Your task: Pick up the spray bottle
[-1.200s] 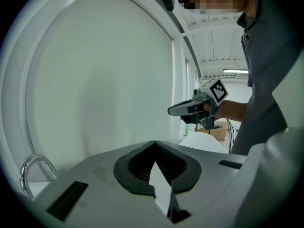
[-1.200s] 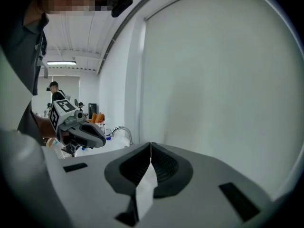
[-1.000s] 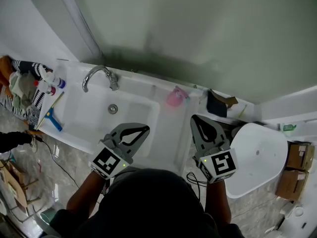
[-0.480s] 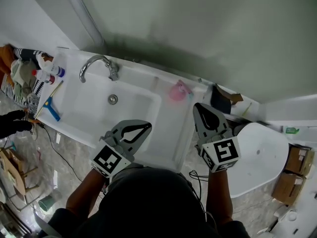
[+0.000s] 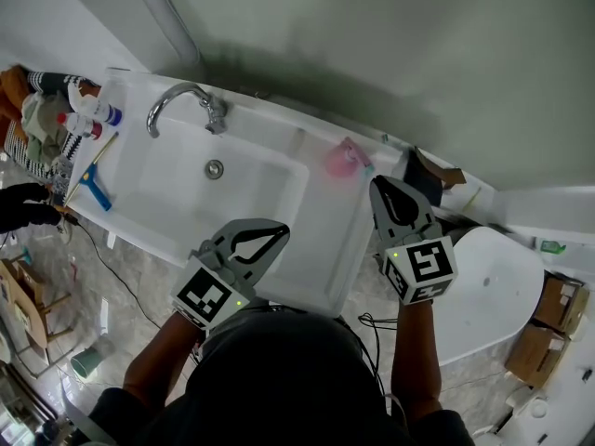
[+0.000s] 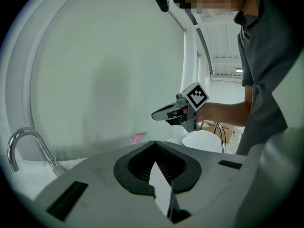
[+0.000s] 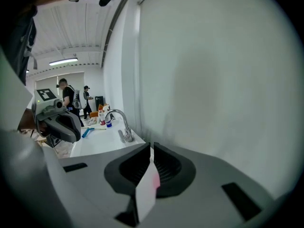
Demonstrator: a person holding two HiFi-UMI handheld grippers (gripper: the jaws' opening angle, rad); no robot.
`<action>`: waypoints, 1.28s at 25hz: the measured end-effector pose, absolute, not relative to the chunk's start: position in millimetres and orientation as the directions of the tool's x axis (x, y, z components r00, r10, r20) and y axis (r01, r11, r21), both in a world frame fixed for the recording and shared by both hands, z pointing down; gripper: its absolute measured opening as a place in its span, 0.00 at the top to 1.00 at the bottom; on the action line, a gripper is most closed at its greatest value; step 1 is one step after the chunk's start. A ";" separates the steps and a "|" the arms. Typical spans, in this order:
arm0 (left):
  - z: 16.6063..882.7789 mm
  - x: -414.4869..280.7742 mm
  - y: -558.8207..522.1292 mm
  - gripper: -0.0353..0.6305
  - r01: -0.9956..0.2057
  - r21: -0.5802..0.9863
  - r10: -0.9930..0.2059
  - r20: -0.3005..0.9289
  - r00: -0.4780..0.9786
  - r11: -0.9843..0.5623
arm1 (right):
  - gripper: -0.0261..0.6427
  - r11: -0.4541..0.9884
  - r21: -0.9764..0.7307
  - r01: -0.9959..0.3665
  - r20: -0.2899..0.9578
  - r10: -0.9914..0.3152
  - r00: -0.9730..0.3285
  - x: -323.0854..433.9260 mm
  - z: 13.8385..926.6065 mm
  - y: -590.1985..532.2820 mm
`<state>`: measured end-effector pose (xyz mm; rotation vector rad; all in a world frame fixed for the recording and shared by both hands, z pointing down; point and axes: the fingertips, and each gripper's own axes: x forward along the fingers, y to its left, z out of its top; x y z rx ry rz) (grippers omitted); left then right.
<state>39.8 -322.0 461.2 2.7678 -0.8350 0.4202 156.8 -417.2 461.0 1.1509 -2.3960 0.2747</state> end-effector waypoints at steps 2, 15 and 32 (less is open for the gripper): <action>465.5 39.7 -322.2 0.94 -0.571 0.132 -0.505 0.338 0.794 -0.811 | 0.94 0.629 0.020 -0.777 0.498 -0.680 -0.538 157.6 467.8 -421.6; 486.4 39.9 -326.0 0.94 -0.583 0.168 -0.496 0.371 0.785 -0.795 | 0.79 0.627 0.016 -0.779 0.563 -0.650 -0.511 159.4 509.9 -450.2; 508.7 40.7 -323.7 0.94 -0.588 0.214 -0.481 0.396 0.782 -0.780 | 0.66 0.629 -0.006 -0.777 0.640 -0.595 -0.486 161.2 561.6 -467.8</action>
